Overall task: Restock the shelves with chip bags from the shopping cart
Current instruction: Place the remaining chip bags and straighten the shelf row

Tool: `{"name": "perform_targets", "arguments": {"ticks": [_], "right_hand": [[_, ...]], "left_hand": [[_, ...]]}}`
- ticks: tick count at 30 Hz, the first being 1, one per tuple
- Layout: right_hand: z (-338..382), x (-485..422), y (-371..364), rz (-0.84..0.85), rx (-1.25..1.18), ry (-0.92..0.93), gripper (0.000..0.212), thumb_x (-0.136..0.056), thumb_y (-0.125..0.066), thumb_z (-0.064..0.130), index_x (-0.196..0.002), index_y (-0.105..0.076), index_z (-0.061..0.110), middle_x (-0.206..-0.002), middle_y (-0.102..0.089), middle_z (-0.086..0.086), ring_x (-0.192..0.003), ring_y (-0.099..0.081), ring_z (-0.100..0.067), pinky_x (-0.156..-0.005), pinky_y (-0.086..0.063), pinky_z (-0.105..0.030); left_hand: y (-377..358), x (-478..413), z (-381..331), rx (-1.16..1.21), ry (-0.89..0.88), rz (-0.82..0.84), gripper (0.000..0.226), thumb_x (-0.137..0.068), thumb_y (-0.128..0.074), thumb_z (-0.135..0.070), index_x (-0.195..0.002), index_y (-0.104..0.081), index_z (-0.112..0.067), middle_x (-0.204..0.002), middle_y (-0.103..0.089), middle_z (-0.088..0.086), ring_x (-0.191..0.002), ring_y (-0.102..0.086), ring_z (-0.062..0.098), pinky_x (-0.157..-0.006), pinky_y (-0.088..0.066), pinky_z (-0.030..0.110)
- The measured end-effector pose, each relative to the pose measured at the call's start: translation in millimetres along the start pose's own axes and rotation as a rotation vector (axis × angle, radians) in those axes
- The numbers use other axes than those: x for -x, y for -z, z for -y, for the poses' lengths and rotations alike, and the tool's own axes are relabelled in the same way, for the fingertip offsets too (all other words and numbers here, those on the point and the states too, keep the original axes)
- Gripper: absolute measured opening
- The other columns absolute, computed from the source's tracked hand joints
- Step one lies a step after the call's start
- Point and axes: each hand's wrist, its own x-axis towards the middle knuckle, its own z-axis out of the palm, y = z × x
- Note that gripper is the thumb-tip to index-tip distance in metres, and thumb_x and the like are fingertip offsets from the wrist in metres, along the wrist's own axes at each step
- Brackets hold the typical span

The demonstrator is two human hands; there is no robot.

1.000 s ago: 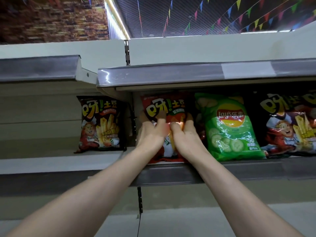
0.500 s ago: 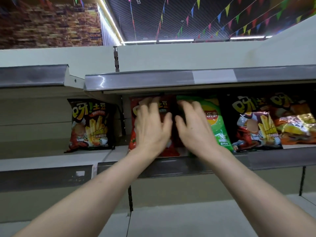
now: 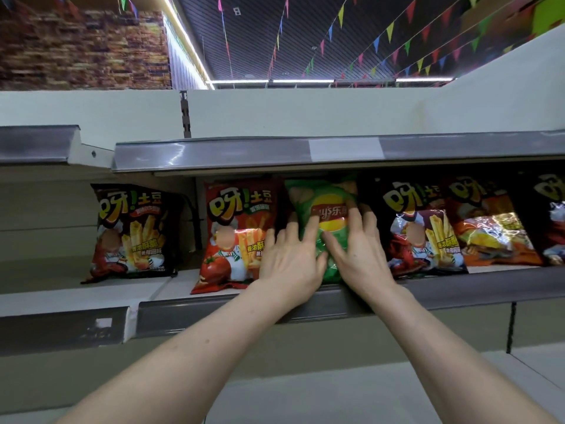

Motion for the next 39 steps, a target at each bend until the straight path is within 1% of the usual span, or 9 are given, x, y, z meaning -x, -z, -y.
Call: {"name": "perform_targets", "arguments": {"ticks": [7, 12, 16, 19, 21, 24, 29, 35, 39], "right_hand": [[8.0, 1.8, 0.1, -0.190, 0.362, 0.256, 0.059, -0.082, -0.049, 0.045, -0.129, -0.054, 0.009, -0.123, -0.053, -0.025, -0.113, -0.052, -0.044, -0.097, -0.041, -0.058], [19.2, -3.6, -10.5, -0.043, 0.516, 0.326, 0.055, -0.083, -0.039, 0.051, -0.109, -0.067, 0.011, -0.099, -0.064, -0.018, -0.091, -0.061, -0.039, -0.086, -0.046, -0.058], [15.2, -7.8, -14.6, 0.015, 0.537, 0.312, 0.056, -0.085, -0.038, 0.053, -0.106, -0.067, 0.010, -0.094, -0.065, -0.018, -0.088, -0.061, -0.039, -0.084, -0.047, -0.056], [20.1, -9.4, -10.7, 0.094, 0.569, 0.270, 0.058, -0.093, -0.039, 0.055, -0.128, -0.056, 0.012, -0.121, -0.058, -0.019, -0.114, -0.051, -0.041, -0.099, -0.033, -0.057], [21.5, -8.7, -7.5, 0.102, 0.605, 0.259, 0.063, -0.094, -0.038, 0.058, -0.138, -0.046, 0.015, -0.136, -0.049, -0.018, -0.125, -0.042, -0.039, -0.106, -0.025, -0.055], [24.0, -1.6, 3.5, 0.017, 0.568, 0.313, 0.071, -0.084, -0.033, 0.062, -0.131, -0.054, 0.014, -0.126, -0.055, -0.021, -0.115, -0.051, -0.041, -0.099, -0.035, -0.059], [24.5, 16.4, 7.5, 0.064, 0.574, 0.335, 0.061, -0.086, -0.064, 0.037, -0.142, -0.047, 0.019, -0.149, -0.036, -0.021, -0.139, -0.031, -0.041, -0.104, -0.034, -0.057], [31.6, 15.2, 12.7, -0.042, 0.350, 0.086, 0.073, -0.088, -0.061, 0.044, -0.149, -0.030, 0.018, -0.154, -0.022, -0.018, -0.142, -0.022, -0.036, -0.107, -0.034, -0.052], [23.4, 22.2, 17.3, 0.038, 0.255, -0.098, 0.082, -0.088, -0.061, 0.048, -0.152, -0.017, 0.024, -0.156, -0.018, -0.016, -0.136, -0.032, -0.037, -0.099, -0.040, -0.047]], "left_hand": [[9.7, -2.8, 38.9, -0.109, -0.092, -0.412, 0.058, -0.086, -0.043, -0.040, -0.131, -0.055, -0.005, -0.128, -0.059, 0.016, -0.119, -0.053, 0.035, -0.096, -0.039, 0.046], [8.5, -4.2, 64.3, -0.230, 0.096, -0.222, 0.062, -0.093, -0.029, -0.054, -0.124, -0.061, -0.012, -0.125, -0.063, 0.015, -0.120, -0.055, 0.034, -0.099, -0.035, 0.048], [7.6, -2.8, 61.4, -0.173, 0.183, -0.046, 0.055, -0.099, -0.027, -0.055, -0.115, -0.060, -0.013, -0.114, -0.064, 0.013, -0.109, -0.055, 0.034, -0.090, -0.034, 0.042], [9.4, -4.9, 60.2, -0.170, 0.174, -0.034, 0.057, -0.100, -0.026, -0.056, -0.113, -0.061, -0.013, -0.111, -0.065, 0.013, -0.106, -0.056, 0.034, -0.086, -0.034, 0.041], [12.1, -3.6, 60.5, -0.149, 0.171, 0.002, 0.059, -0.099, -0.025, -0.058, -0.116, -0.059, -0.013, -0.113, -0.064, 0.013, -0.108, -0.055, 0.034, -0.090, -0.034, 0.042], [17.6, 3.5, 64.1, -0.130, 0.113, -0.052, 0.059, -0.098, -0.028, -0.057, -0.136, -0.044, -0.016, -0.131, -0.053, 0.015, -0.123, -0.045, 0.034, -0.104, -0.025, 0.048], [13.9, 17.4, 64.3, -0.131, -0.036, -0.072, 0.067, -0.095, -0.040, -0.055, -0.151, -0.020, -0.023, -0.145, -0.034, 0.011, -0.133, -0.030, 0.031, -0.109, -0.019, 0.053], [28.6, 9.8, 49.5, -0.086, -0.062, -0.174, 0.067, -0.092, -0.047, -0.051, -0.147, -0.030, -0.017, -0.141, -0.042, 0.011, -0.131, -0.033, 0.030, -0.108, -0.022, 0.047], [28.4, 10.4, 31.2, -0.123, -0.089, 0.011, 0.092, -0.084, -0.049, -0.065, -0.153, -0.007, -0.021, -0.138, -0.048, 0.013, -0.132, -0.033, 0.033, -0.112, -0.014, 0.054]]}}
